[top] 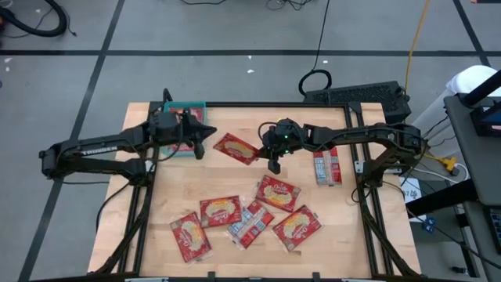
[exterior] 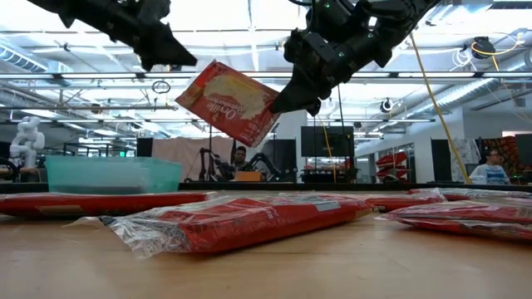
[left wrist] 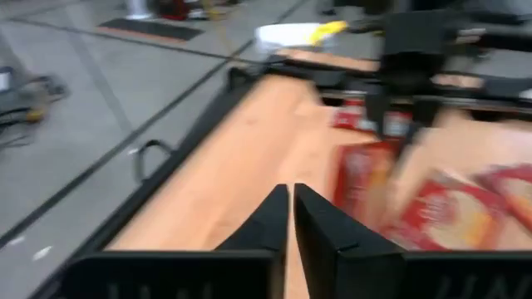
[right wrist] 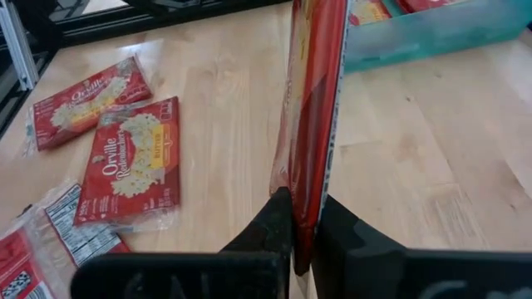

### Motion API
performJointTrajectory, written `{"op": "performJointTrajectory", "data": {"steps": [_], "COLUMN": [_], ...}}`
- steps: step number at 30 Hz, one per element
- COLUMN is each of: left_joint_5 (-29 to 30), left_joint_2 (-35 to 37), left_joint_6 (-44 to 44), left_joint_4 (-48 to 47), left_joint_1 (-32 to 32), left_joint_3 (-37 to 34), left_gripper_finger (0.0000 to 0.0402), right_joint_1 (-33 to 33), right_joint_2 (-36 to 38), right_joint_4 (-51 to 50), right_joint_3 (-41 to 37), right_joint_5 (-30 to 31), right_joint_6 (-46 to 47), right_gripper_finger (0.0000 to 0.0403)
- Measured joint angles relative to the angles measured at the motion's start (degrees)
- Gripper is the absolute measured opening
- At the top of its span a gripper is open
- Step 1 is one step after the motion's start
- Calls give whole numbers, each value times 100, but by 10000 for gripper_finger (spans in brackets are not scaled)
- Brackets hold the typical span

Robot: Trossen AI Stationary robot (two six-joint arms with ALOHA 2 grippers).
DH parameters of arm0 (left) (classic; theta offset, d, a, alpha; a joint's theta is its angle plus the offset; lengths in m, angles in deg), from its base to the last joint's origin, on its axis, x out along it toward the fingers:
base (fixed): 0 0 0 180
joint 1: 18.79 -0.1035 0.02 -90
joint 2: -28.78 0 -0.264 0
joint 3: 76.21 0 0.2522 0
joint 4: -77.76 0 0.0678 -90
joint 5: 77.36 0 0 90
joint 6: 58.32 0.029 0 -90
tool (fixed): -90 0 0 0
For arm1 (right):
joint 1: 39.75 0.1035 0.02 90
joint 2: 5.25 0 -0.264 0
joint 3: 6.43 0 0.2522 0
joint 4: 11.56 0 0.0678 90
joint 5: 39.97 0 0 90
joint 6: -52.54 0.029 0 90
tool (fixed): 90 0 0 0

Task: Sort popcorn bags into baskets
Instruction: Put the popcorn bag into the blue bin

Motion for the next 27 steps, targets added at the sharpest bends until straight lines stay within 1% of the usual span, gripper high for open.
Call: {"op": "performJointTrajectory", "data": {"steps": [3,5,7,10,11,14,16,18,20,23,27], "left_joint_5": [-475,-565,-513,-156,-128,-129,-130,-150,-249,-482,-654], "left_joint_2": [126,111,8,-303,-434,-814,-1070,-1258,-1329,-1329,-1235], "left_joint_6": [122,179,157,122,130,154,163,137,101,21,-138], "left_joint_4": [-87,-82,24,176,253,483,654,741,816,844,772], "left_joint_1": [79,161,199,188,188,194,175,171,182,177,177], "left_joint_3": [-22,-53,-57,-57,-57,-57,-57,-57,-57,-57,-57], "left_gripper_finger": [73,108,146,203,220,258,269,264,238,171,55], "right_joint_1": [0,-18,-50,-117,-143,-190,-201,-209,-214,-239,-252], "right_joint_2": [0,0,0,0,0,0,0,0,0,0,0], "right_joint_4": [-8,4,12,36,72,207,238,230,224,213,225], "right_joint_3": [0,0,0,0,0,0,0,0,0,0,0], "right_joint_5": [-1,-9,-17,-15,-15,-31,-51,-167,-175,-183,-172], "right_joint_6": [-104,-165,-241,-382,-430,-572,-692,-807,-876,-891,-996], "right_gripper_finger": [10,10,10,10,10,10,11,11,11,11,11]}}
